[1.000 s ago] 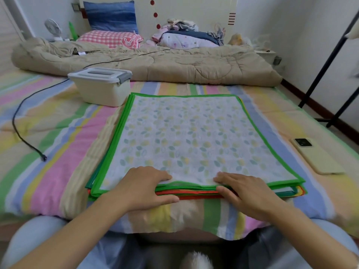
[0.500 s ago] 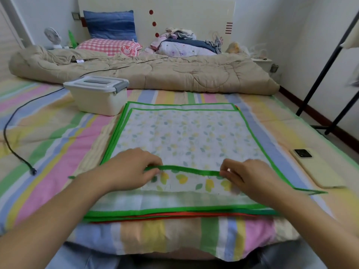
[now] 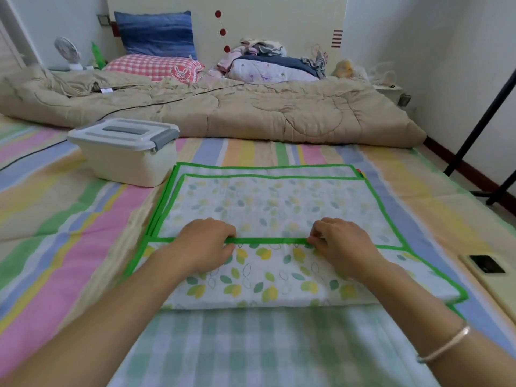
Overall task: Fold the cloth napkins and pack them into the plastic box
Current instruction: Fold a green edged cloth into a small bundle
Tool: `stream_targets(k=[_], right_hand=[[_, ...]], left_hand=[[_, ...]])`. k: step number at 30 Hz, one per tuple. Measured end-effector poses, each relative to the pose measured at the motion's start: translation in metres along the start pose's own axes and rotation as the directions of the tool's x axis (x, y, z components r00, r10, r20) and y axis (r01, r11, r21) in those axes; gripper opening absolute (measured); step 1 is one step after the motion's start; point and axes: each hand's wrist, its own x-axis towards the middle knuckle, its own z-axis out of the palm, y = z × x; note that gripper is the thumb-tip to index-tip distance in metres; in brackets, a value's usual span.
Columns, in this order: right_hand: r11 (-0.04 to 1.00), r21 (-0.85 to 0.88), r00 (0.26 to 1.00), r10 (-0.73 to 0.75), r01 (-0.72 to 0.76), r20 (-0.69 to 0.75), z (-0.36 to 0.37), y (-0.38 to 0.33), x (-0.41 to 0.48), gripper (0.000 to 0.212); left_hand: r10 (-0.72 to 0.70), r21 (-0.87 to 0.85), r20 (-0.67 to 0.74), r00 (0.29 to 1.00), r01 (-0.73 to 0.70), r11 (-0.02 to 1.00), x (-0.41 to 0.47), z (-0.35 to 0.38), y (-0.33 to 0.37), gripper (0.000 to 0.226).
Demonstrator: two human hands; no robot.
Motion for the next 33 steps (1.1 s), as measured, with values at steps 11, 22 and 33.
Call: stream_targets(k=[11,22,33], right_hand=[[0.996,0.084,0.982,0.023,-0.008,-0.186,0.045,0.009,0.005,0.013],[0.998,0.052,0.962,0.037,-0.023,-0.272,0.066,0.011,0.012,0.014],[0.991,0.114,0.975,0.098,-0.077,-0.199,0.066,0.012,0.013,0.015]], left_hand=[[0.011,-0.139,-0.355,0.935,-0.064,0.988,0.015,0.052,-0.016,0.014],[-0.062,-0.198,-0.362,0.93,-0.012,0.98,0.001,0.05,-0.009,0.043],[0.021,-0.086,-0.075,0.997,-0.027,0.996,-0.031,0.081,-0.007,0.102]])
